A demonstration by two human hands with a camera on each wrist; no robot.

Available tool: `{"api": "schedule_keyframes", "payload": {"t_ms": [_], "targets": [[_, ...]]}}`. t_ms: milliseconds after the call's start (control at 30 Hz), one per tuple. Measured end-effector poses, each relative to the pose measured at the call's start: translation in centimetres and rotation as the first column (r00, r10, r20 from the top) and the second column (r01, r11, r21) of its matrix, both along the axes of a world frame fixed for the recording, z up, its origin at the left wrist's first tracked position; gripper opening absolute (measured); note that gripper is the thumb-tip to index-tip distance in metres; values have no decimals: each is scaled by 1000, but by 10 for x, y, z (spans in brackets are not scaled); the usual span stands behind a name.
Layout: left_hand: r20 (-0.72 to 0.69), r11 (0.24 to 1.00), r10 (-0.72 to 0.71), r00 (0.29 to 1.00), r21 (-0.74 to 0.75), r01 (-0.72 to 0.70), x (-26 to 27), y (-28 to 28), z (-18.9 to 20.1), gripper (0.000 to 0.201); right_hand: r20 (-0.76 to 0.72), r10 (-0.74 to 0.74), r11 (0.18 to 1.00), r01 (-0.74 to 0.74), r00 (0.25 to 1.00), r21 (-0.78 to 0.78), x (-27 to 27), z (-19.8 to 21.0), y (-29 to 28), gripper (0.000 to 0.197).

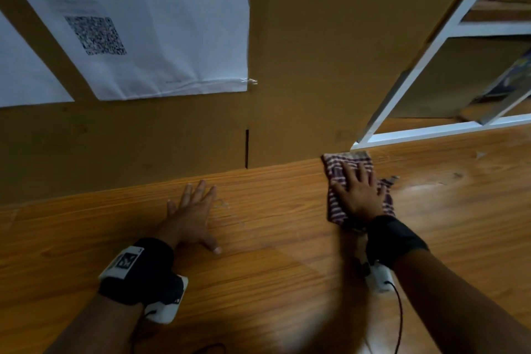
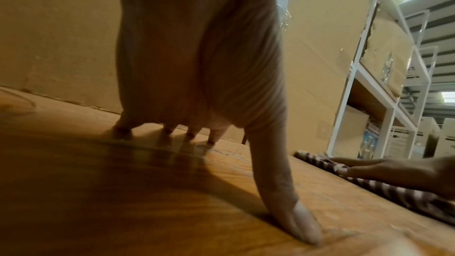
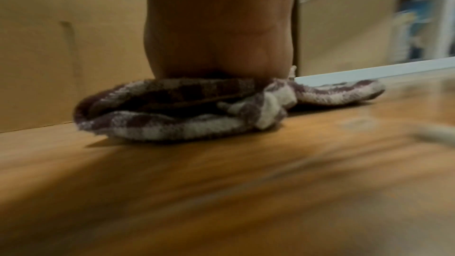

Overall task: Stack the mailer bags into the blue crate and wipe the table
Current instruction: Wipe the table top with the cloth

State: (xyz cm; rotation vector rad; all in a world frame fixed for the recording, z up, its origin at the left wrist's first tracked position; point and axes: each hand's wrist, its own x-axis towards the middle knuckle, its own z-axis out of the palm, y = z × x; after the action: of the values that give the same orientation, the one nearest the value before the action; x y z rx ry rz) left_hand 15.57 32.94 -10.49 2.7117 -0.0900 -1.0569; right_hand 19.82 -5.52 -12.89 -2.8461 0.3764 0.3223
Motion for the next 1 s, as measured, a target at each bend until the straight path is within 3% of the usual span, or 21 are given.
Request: {"api": "schedule_keyframes", "payload": {"t_ms": [67,133,233,300,367,467,533,633,733,800,900,1000], "targets": [[-24,1000,-12,1000,7,12,4,-2,2,156,-46,-133,991,133,990,3,8,1,14,66],[-53,1000,-19,998,18,20,7,-5,5,159,-71,-133,991,133,989,3,11,1,54,66],[-62,999,-27,998,31,29,9,-6,6,160,-58,145,989,-144,988,16,-5,-2,131,66],[-56,999,-18,998,41,21,8,-4,8,160,-80,352,936,-353,933,6,-19,1,167,65],[-48,998,-15,999,59,17,6,-3,10,159,-105,465,884,-468,879,-3,-26,4,170,66],[-44,997,-12,999,72,15,4,-4,10,157,-103,543,838,-546,833,-1,-25,6,127,70],[-45,996,-22,999,83,26,0,-6,8,157,-97,466,883,-469,879,-3,-26,8,82,71],[-60,996,-28,998,86,34,-8,-15,5,155,-125,221,974,-224,967,-10,-36,13,4,71],[-89,992,-59,994,103,68,-15,-27,7,151,-150,-12,999,7,989,-33,-55,16,-58,73],[-109,988,-85,990,121,98,-19,-35,8,151,-170,-102,995,98,980,-30,-64,15,-67,73],[-125,986,-85,989,130,101,-18,-42,9,153,-196,-85,996,86,977,-5,-72,17,-28,73],[-131,986,-76,988,139,94,-15,-40,7,153,-194,155,988,-157,969,9,-93,14,35,72]]}}
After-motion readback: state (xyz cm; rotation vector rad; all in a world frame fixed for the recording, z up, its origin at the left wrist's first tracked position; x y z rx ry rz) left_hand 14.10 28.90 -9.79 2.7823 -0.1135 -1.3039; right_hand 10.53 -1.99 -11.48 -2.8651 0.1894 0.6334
